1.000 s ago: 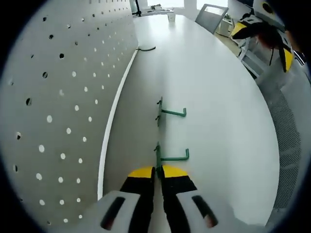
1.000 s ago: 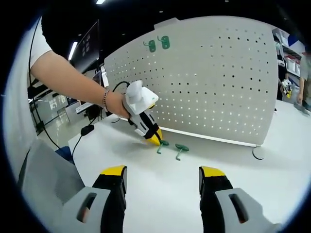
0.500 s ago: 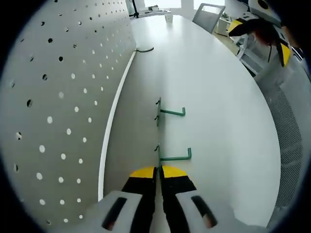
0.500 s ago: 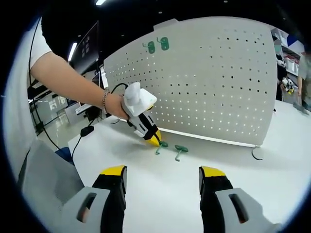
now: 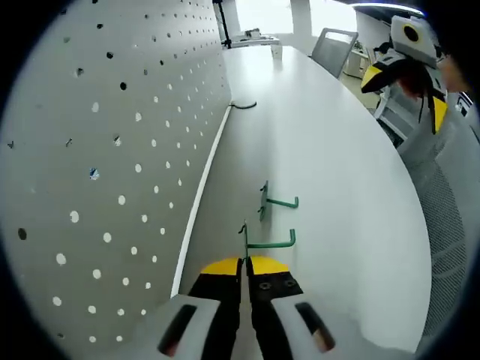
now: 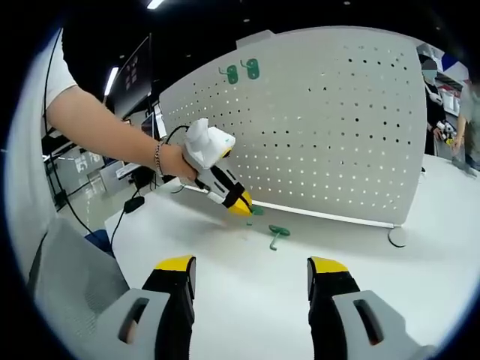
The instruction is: Insert the hook assembly into the mounting plate slot until the hook locks in place.
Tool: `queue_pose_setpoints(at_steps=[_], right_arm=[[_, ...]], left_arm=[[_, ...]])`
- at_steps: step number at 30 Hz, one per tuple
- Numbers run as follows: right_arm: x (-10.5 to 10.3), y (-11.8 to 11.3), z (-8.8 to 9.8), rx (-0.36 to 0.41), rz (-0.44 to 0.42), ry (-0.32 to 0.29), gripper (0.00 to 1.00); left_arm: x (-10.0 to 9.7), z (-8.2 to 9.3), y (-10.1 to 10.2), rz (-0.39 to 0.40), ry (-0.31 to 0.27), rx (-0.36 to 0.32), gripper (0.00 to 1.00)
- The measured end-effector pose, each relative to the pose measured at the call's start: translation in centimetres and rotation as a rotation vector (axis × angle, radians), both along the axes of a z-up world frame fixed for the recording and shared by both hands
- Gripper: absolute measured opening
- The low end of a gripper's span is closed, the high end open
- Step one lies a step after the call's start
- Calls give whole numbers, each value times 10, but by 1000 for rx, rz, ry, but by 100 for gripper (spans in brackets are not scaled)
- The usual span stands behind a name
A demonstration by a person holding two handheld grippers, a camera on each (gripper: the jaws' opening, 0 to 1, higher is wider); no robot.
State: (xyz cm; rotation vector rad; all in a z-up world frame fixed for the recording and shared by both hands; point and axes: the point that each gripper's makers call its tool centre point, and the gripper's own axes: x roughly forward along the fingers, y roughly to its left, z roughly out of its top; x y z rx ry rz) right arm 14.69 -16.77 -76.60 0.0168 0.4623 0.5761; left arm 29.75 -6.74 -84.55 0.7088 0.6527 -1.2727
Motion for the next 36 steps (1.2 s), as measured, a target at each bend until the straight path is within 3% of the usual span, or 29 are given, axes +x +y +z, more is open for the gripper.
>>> queue_pose_setpoints(at_steps=[12, 22, 36], right_arm=[[1, 1, 4, 7, 0, -13, 58], [3, 0, 7, 12, -3, -25, 58], [5, 3, 15, 31, -5, -46, 58]], left_arm=[[-5, 21, -5, 18, -24, -106, 3], [-8, 49, -12, 39, -48, -220, 2], [-17, 82, -7, 77, -98, -352, 2]])
